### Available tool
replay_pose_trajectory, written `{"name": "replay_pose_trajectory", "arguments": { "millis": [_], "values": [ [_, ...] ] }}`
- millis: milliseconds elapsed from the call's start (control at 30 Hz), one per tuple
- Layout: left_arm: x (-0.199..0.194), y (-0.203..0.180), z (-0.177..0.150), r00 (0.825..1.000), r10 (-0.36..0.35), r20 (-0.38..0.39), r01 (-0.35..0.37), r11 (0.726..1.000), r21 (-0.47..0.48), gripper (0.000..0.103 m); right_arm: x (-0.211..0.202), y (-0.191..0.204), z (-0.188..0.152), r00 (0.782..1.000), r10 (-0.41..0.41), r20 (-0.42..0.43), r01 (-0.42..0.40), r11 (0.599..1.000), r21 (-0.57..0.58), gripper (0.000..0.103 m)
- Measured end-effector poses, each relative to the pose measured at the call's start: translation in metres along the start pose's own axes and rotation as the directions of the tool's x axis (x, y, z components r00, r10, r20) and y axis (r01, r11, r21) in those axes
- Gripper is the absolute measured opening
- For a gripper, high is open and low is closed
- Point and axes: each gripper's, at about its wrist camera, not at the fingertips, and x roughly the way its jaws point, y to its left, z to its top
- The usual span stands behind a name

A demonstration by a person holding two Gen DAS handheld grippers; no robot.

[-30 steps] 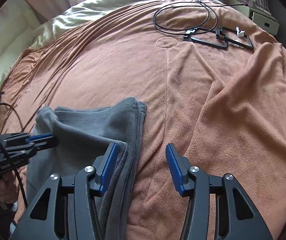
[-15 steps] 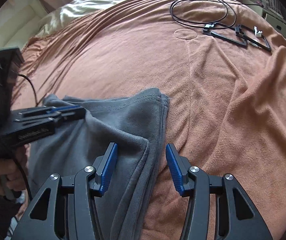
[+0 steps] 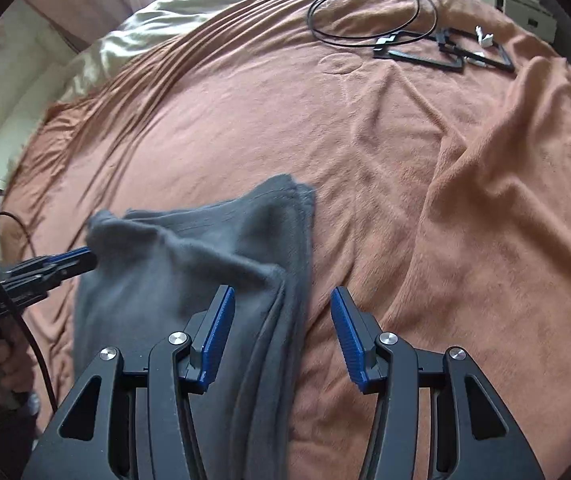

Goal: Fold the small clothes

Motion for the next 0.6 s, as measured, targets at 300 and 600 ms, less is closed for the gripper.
{"name": "replay_pose_trajectory", "arguments": {
  "millis": [300, 600],
  "values": [
    [-0.015, 0.038, -0.02, 0.999, 0.029, 0.018, -0.027, 0.996, -0.086, 0.049, 0.002, -0.025, -0.01, 0.991, 0.136, 0.002, -0.136, 0.989, 0.049, 0.054],
    [-0.001, 0.068, -0.028, 1.0, 0.028, 0.009, -0.027, 0.99, -0.139, 0.049, 0.037, -0.034, 0.002, 0.979, 0.203, 0.012, -0.203, 0.977, 0.059, 0.06]
  ]
}}
